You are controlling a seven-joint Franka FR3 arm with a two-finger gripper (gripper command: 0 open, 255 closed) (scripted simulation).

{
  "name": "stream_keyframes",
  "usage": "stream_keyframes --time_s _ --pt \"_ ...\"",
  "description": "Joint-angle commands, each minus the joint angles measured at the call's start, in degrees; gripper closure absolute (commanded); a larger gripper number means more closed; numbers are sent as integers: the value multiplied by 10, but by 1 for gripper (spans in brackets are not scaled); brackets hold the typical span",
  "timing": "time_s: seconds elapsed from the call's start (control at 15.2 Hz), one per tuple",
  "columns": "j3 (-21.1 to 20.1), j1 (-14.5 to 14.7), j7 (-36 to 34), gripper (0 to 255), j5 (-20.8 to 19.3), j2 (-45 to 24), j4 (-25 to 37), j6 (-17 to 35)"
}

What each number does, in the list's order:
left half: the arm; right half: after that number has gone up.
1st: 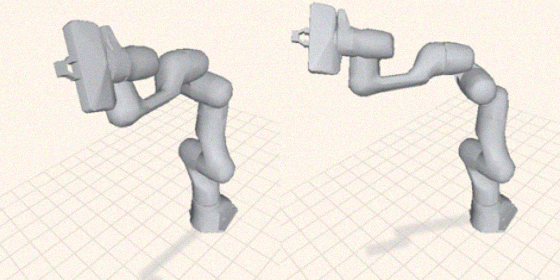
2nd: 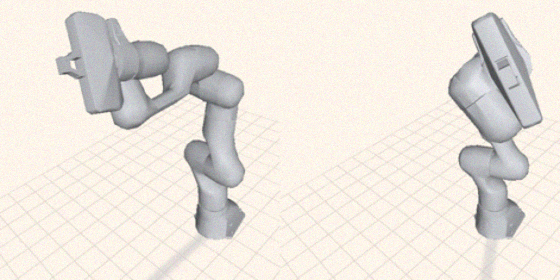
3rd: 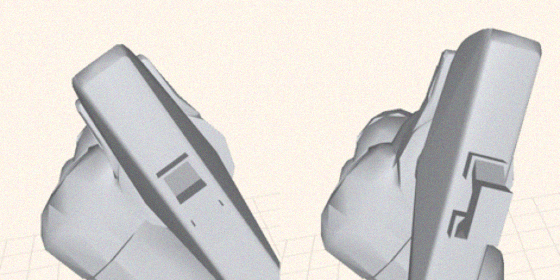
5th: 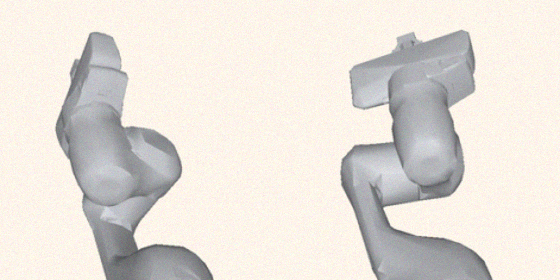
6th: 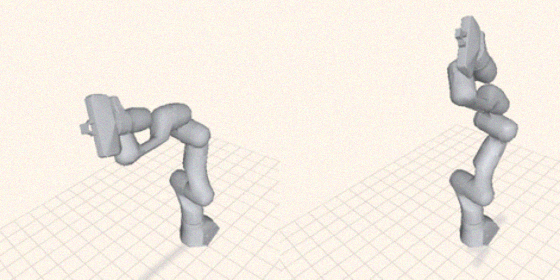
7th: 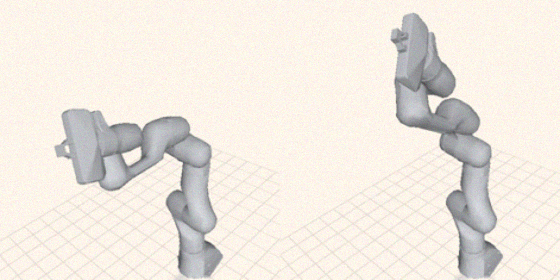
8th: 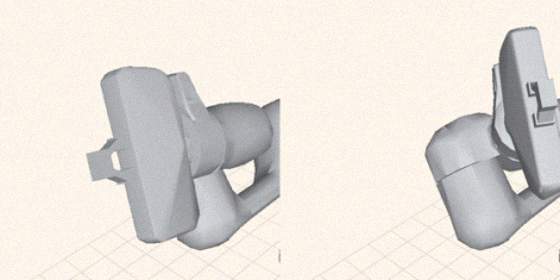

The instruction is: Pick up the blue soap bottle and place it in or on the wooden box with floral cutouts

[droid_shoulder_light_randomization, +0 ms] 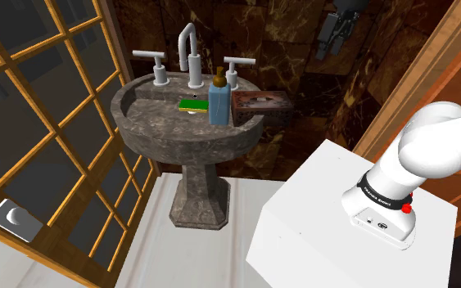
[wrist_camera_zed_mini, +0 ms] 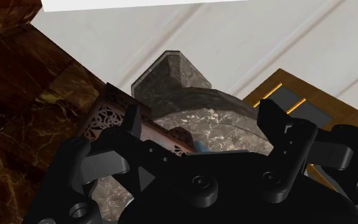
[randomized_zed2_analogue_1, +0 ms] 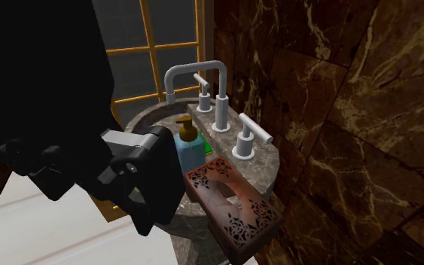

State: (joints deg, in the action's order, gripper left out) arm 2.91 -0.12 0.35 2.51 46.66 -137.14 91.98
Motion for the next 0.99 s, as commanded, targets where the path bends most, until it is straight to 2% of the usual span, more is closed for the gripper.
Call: stream_keyframes --time_s 0.0,0.46,0.92 --pt "0 0 0 0 0 0 0 0" --pt "-9 17 14 0 2 -160 69 85" --pt "-19 30 25 0 2 -321 173 135"
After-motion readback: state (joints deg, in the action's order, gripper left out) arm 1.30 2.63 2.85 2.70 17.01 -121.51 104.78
